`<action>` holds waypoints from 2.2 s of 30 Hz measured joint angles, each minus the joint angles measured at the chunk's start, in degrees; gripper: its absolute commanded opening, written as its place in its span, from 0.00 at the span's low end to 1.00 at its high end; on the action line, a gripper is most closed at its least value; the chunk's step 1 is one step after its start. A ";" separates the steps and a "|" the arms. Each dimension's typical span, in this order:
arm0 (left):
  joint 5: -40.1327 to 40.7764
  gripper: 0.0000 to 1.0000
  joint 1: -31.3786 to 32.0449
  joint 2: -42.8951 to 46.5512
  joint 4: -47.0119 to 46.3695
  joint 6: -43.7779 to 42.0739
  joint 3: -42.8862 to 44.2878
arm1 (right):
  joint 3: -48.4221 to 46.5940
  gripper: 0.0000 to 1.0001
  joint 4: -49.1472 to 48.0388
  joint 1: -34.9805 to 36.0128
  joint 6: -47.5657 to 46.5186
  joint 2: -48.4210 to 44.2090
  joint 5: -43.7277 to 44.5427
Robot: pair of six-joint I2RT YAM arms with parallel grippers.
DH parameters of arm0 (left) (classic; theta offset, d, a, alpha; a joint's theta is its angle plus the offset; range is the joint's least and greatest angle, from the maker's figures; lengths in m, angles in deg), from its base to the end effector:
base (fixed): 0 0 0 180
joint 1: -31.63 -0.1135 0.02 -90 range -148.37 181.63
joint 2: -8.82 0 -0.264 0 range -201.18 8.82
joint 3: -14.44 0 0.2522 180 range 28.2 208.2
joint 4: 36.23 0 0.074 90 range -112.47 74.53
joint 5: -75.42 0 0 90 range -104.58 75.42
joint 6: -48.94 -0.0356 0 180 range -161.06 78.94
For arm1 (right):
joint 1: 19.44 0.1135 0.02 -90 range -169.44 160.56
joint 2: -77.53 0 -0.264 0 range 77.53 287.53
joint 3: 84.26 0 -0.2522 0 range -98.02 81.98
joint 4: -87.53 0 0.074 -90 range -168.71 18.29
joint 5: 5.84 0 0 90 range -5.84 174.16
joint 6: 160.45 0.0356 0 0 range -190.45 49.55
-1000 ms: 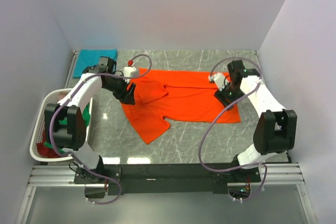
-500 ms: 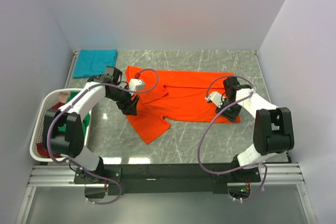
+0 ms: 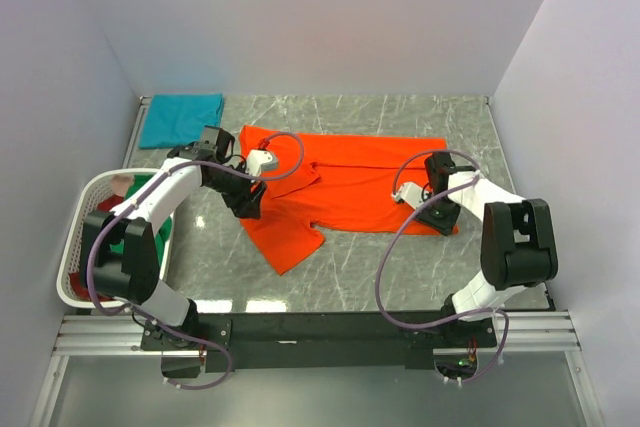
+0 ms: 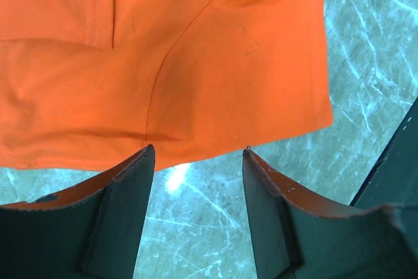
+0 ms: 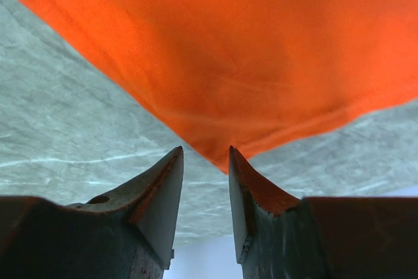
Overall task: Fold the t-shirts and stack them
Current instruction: Fold the tshirt
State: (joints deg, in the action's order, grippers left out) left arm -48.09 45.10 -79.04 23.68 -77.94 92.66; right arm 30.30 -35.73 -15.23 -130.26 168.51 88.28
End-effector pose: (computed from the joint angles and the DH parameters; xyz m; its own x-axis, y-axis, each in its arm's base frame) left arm 0.2823 -0.0878 0.2379 -0.4997 0.6342 -0.5899 0.8523 0.4817 -0.2041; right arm 0.2662 0.0170 0.1602 -0.4420 -0.8970 -0.0060 -0.8862 0.4377 -0.1519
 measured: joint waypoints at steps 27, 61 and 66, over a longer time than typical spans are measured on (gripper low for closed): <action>7.74 0.56 9.68 0.87 -2.86 -8.46 -8.02 | 1.86 0.00 -2.12 -0.68 -1.16 2.08 3.96; 12.52 0.01 13.07 -5.01 -2.05 -10.23 -8.46 | -2.40 0.00 1.29 -5.79 -1.77 2.16 -0.17; 10.29 0.01 12.68 -2.93 2.51 -10.25 -6.86 | -3.69 0.00 4.00 -7.21 -2.82 0.85 -1.42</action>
State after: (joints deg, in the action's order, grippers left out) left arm -37.80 57.78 -81.97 26.20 -88.19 85.80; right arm 26.60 -31.73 -22.45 -133.08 169.37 86.85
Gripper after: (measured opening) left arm 0.015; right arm 0.007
